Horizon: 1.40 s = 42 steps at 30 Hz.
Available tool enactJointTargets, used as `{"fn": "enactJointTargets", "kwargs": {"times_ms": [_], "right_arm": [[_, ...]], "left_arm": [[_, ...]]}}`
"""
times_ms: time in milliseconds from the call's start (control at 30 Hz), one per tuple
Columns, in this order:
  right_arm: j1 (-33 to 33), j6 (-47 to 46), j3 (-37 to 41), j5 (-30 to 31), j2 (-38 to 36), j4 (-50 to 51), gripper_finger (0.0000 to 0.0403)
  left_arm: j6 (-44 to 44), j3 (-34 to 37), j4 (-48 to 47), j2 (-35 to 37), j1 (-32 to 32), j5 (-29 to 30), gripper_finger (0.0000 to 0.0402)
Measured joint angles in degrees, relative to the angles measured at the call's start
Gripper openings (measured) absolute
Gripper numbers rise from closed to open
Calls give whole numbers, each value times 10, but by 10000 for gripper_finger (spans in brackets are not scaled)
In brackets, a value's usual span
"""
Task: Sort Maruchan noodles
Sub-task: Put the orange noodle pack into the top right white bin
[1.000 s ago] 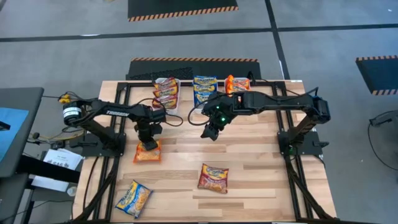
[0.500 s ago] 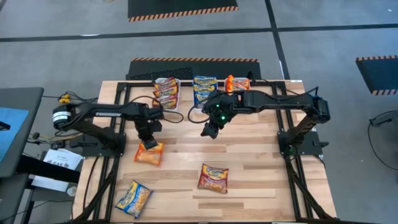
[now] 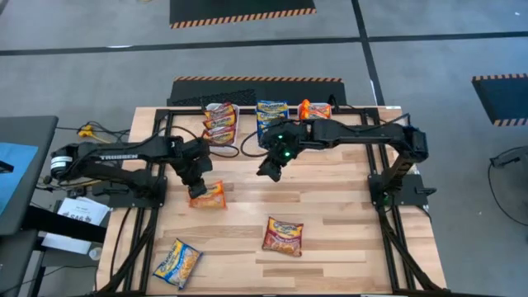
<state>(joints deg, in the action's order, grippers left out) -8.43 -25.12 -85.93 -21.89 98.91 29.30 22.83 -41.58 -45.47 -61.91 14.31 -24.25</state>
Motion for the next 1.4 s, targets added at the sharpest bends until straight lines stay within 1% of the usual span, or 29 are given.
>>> {"fn": "enactJointTargets", "kwargs": {"times_ms": [67,100,200,267,433,500,633,900,1133,1200,1300,1400], "right_arm": [[3,17,2,3,16,-11,187],[6,27,1,11,27,-40,187],[10,62,2,15,46,-70,187],[14,76,0,15,59,-93,188],[15,77,2,23,93,-111,188],[14,76,1,23,107,-146,188],[15,63,2,10,126,-179,188],[7,70,2,9,129,-192,188],[1,71,2,10,129,-201,188],[1,71,2,8,129,-203,188],[0,71,2,-10,129,-213,188],[0,72,2,-5,129,-210,188]], "left_arm": [[16,0,37,0,-8,0,0],[19,0,53,-1,-11,2,0],[30,0,84,0,-20,3,0],[35,0,87,1,-23,6,0],[39,0,101,1,-34,10,0],[40,0,111,1,-37,10,0],[40,0,130,1,-39,12,0],[25,0,146,1,-39,20,0],[19,0,180,1,-39,21,0],[16,0,191,1,-39,26,0],[14,0,210,1,-39,38,0],[10,0,232,1,-39,44,0]]}}
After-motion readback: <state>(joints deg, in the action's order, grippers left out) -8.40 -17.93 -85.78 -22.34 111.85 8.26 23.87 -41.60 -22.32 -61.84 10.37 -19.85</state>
